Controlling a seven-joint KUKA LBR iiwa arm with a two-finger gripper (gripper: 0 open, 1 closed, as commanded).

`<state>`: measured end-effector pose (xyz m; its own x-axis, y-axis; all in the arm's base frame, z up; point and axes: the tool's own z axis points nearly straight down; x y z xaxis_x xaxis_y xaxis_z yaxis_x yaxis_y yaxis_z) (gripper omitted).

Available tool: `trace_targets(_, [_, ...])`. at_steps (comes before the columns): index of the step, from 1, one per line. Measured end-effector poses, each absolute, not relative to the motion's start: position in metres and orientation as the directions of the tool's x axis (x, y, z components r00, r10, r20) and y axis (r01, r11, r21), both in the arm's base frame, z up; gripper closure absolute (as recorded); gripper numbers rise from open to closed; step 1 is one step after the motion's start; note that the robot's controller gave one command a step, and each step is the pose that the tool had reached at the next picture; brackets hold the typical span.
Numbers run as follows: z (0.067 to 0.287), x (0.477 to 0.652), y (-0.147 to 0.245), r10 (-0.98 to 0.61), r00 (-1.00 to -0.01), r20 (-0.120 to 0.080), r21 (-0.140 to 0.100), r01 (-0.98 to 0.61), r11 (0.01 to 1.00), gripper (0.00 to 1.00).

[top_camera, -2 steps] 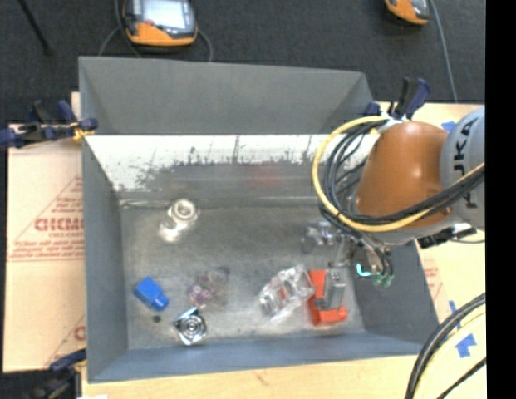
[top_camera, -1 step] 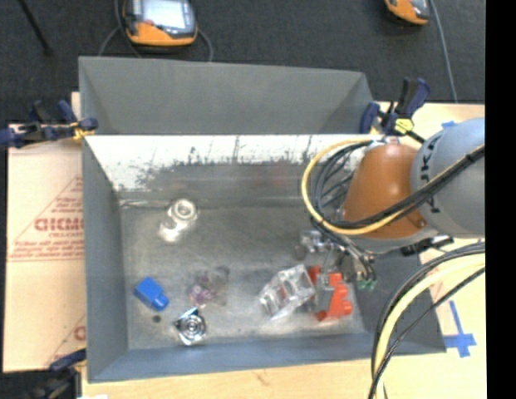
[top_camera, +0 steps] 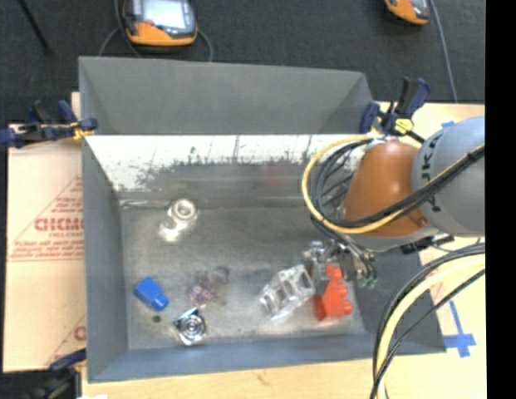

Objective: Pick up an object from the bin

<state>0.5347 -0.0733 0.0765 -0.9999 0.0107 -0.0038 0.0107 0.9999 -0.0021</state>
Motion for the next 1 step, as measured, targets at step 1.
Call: trace_targets(1, [0.0765, 0.5347, -0.0732, 0.009, -1.000, -0.004, -0.002, 0.009, 1.000, 0.00])
